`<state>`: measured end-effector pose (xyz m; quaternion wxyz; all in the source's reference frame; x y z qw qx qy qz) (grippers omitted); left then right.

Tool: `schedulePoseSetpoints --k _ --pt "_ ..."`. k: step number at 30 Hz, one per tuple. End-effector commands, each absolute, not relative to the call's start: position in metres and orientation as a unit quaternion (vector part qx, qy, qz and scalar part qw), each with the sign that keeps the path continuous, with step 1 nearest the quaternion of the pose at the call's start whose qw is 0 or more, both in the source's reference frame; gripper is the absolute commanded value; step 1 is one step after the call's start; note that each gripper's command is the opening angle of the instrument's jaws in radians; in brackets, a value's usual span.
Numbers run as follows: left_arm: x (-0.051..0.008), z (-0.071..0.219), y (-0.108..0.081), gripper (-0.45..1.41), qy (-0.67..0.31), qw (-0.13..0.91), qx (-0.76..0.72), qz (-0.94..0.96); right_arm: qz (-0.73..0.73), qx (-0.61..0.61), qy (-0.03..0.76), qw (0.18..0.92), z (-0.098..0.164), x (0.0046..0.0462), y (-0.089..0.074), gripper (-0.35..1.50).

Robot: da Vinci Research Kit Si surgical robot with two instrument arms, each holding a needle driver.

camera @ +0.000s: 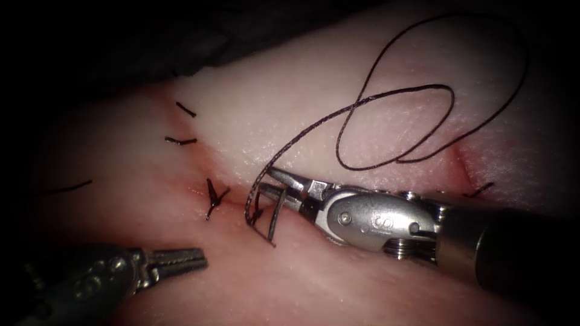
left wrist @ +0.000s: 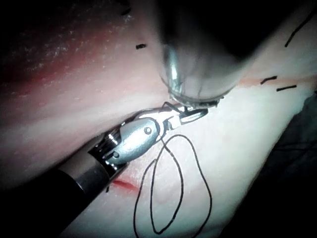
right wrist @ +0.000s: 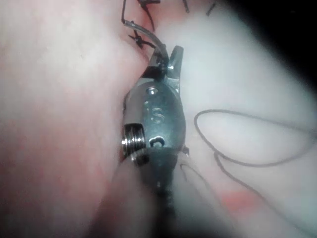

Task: Wound Closure
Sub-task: Throw needle through skin above incision with right end-effector

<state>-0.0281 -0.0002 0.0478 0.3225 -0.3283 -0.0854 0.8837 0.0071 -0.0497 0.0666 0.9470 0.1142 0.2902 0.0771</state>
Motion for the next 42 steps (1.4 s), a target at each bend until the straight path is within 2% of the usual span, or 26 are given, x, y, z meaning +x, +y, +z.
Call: schedulePoseSetpoints --k 1,15,16,17,20,23,27,32,42 --pt "-0.0287 0.048 0.001 -0.45 -0.084 0.322 -0.330 0.883 0.097 0.098 0.309 0.941 0.065 0.0090 -0.047 -0.35" --pt "-0.0286 0.048 0.001 -0.45 -0.083 0.320 -0.330 0.885 0.143 0.042 0.360 0.921 0.058 0.0130 -0.042 -0.35" --pt "-0.0286 0.048 0.001 -0.45 -0.083 0.320 -0.330 0.885 0.145 0.043 0.364 0.919 0.058 0.0131 -0.041 -0.13" --pt "-0.0286 0.048 0.001 -0.45 -0.083 0.320 -0.330 0.885 0.150 0.040 0.370 0.916 0.058 0.0132 -0.041 0.20" --pt "-0.0286 0.048 0.001 -0.45 -0.083 0.320 -0.329 0.885 0.167 0.028 0.394 0.903 0.057 0.0131 -0.040 0.88" --pt "-0.0287 0.048 0.001 -0.45 -0.081 0.317 -0.329 0.886 0.187 0.013 0.422 0.887 0.057 0.0131 -0.039 1.18" --pt "-0.0287 0.048 0.001 -0.45 -0.081 0.317 -0.329 0.886 0.197 -0.005 0.443 0.875 0.055 0.0134 -0.038 1.30" --pt "-0.0287 0.048 0.001 -0.45 -0.081 0.317 -0.329 0.886 0.184 -0.039 0.463 0.866 0.053 0.0140 -0.036 1.31" --pt "-0.0288 0.048 0.001 -0.45 -0.081 0.318 -0.329 0.885 0.123 -0.099 0.459 0.874 0.048 0.0156 -0.034 1.23"
